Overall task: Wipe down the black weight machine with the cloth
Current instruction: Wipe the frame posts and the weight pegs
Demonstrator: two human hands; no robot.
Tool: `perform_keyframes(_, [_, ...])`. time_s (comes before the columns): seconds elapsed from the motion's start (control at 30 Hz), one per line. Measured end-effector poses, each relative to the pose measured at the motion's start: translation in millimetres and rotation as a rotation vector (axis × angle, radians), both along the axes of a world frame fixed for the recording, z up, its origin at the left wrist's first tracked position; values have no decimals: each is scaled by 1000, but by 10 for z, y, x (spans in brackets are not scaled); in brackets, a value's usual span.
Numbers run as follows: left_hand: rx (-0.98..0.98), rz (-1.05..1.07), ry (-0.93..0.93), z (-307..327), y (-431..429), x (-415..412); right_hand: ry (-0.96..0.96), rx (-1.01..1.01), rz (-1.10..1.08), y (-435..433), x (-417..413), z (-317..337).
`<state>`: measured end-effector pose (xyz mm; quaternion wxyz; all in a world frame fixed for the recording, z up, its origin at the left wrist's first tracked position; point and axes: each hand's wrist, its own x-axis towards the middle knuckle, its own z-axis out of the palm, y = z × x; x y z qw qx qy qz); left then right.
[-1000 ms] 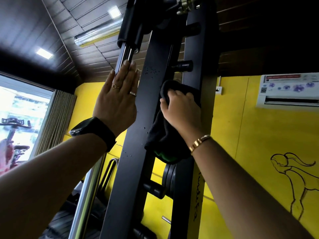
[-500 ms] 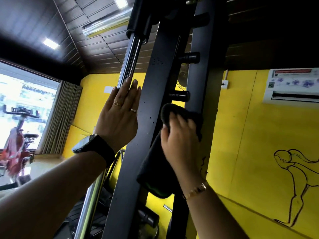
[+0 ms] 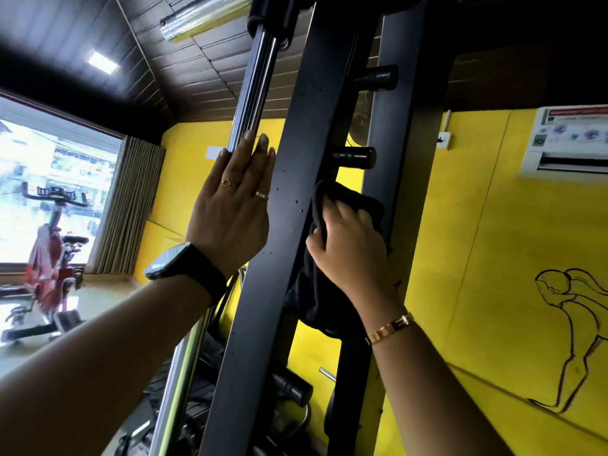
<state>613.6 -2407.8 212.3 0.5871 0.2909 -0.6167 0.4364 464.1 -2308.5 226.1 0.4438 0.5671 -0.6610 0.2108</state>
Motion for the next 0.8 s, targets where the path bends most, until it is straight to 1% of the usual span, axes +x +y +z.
perform_keyframes(0.07, [-6,5,-3,-20,19,0,170,-170,35,22,16,-195])
perform_keyframes(0.13, [3,11,-9,-45,20,6,228,-298,99,62,50,-420])
perform_keyframes(0.2, [19,16,-12,-73,18,10,155,-373,138,141,114,-664])
perform_keyframes(0.33, [17,11,3,-183,16,6,-118,-448,134,210,225,-1099])
perform_keyframes(0.37, [21,6,7,-229,24,2,-182,-422,123,187,255,-1159])
perform_keyframes(0.43, [25,-6,15,-347,35,2,-240,-283,79,103,299,-1191])
perform_keyframes(0.53, [17,-5,16,-521,35,-6,-194,-76,-124,-8,326,-1089])
perform_keyframes(0.6, [20,-2,17,-607,24,-4,-194,47,-206,-70,333,-917])
perform_keyframes(0.67, [28,5,16,-654,26,-4,-290,140,-192,-153,285,-730])
perform_keyframes(0.73, [39,2,6,-705,26,-2,-459,210,-144,-206,241,-580])
perform_keyframes(0.77, [44,2,4,-732,23,0,-500,222,-109,-216,208,-564])
perform_keyframes(0.8, [50,2,4,-756,20,3,-468,217,-94,-199,196,-579])
